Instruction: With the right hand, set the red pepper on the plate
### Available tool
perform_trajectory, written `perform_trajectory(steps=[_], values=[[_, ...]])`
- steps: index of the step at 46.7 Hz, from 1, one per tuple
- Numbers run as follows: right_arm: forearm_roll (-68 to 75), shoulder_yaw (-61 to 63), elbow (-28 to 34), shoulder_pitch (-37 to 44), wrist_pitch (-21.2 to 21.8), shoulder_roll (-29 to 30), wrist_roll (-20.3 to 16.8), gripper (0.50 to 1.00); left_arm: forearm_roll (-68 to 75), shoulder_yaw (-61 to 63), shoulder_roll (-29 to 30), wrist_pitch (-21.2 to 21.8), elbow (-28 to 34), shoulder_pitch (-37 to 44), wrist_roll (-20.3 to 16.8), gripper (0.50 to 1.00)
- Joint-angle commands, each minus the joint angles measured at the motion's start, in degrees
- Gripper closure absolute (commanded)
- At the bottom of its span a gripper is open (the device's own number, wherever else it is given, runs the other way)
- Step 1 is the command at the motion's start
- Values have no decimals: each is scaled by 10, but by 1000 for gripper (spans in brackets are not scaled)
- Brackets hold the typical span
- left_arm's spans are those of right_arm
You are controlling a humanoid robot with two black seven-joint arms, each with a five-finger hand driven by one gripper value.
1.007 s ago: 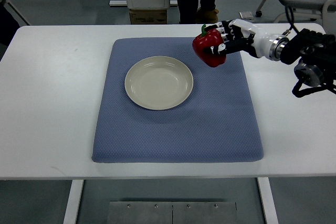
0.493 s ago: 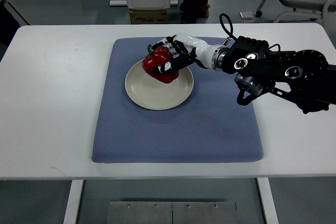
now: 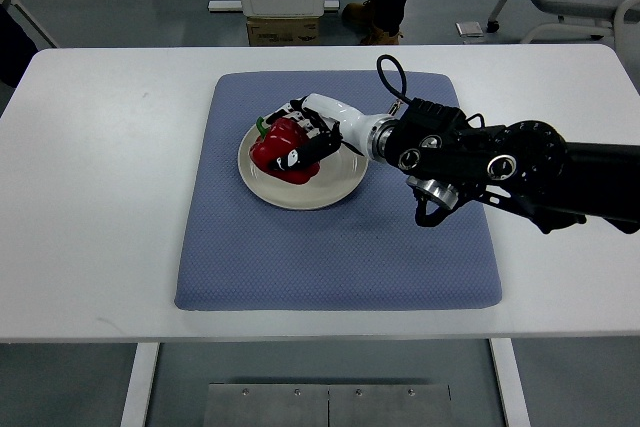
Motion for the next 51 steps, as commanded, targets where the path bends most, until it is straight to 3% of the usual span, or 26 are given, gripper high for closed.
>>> perform_trajectory(steps=[1,6,11,13,34,40,51], values=[[0,1,-6,-2,-16,2,0,894,0,0,0,0,0,0,0,500],[1,1,-11,-8,-27,2,0,787,0,0,0,0,0,0,0,500],[1,1,-11,-16,-27,2,0,618,0,0,0,0,0,0,0,500],[2,1,-11,-16,-27,2,1,507,0,0,0,0,0,0,0,500],[3,67,-13,-23,-25,-28,3,500,0,0,0,0,0,0,0,500],[3,152,-13,-82,-29,-59,13,500,0,0,0,0,0,0,0,500],[2,342,-14,-203,-26,-90,64,500,0,0,0,0,0,0,0,500]])
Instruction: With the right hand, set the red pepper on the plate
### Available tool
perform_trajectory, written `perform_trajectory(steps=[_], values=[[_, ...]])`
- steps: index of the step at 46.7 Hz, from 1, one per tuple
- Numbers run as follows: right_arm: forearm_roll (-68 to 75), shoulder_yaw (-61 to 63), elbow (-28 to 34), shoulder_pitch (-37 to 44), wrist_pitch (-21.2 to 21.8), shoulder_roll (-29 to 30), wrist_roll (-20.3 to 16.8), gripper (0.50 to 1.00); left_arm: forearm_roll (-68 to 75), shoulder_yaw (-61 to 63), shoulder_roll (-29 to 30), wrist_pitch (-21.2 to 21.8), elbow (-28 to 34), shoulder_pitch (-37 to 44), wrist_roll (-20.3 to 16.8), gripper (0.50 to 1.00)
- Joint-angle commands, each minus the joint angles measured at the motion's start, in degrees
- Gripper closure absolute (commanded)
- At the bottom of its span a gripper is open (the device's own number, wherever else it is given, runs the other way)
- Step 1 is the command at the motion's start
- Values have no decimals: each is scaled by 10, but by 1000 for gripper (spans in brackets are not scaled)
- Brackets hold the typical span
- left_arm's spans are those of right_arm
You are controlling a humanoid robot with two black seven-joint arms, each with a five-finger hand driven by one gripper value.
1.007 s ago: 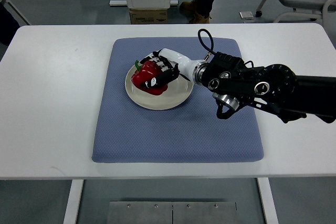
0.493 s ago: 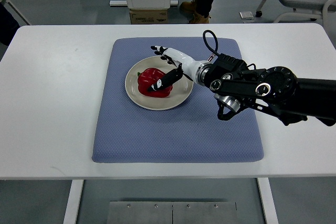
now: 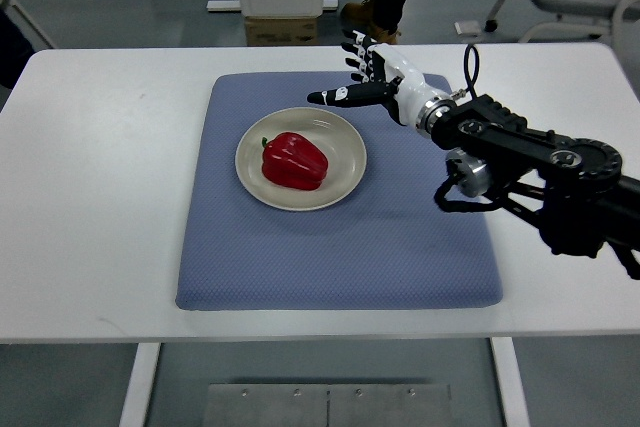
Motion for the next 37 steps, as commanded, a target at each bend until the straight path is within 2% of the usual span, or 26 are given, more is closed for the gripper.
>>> perform_trajectory(steps=[1,9,17,21,37], values=[[0,33,0,-23,3,-17,10,500,0,0,0,0,0,0,0,500],[1,76,0,-60,19,-38,13,500,0,0,0,0,0,0,0,500],[2,242,1,-160,98,-36,14,500,0,0,0,0,0,0,0,500],[11,305,0,-205,121,-32,13,500,0,0,0,0,0,0,0,500],[111,409,-9,-266,208,-49,15,500,0,0,0,0,0,0,0,500]])
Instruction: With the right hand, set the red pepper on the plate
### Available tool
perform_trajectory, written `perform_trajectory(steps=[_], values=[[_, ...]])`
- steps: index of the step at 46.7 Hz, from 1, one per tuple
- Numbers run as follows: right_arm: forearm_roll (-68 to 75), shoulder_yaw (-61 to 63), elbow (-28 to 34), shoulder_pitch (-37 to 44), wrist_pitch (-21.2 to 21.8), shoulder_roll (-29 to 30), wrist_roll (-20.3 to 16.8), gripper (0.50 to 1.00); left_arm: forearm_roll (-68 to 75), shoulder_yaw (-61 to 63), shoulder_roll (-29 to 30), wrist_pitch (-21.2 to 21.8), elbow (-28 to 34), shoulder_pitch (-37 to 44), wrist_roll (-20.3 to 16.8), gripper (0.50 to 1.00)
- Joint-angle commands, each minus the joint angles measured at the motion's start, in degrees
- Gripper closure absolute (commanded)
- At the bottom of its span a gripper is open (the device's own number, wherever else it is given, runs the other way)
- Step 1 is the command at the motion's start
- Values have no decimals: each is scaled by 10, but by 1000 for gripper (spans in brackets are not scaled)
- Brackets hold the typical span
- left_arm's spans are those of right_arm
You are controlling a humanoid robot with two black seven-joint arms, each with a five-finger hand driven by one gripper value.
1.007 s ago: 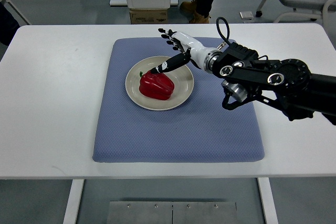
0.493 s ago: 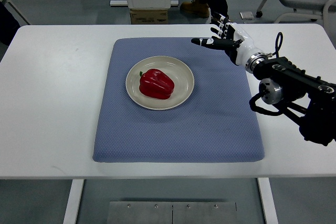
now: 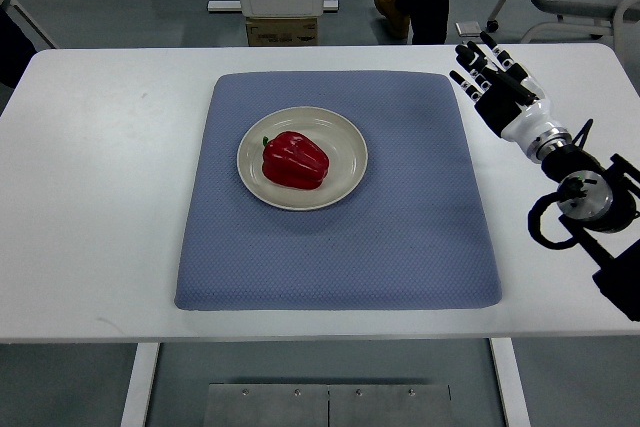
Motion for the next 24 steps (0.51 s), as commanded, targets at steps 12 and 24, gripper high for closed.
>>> perform_trajectory(steps=[12,24], values=[[7,28,-69,-28,57,-3,0,500,0,0,0,0,0,0,0,500],[8,30,-86,-30,59,0,0,500,0,0,0,0,0,0,0,500]])
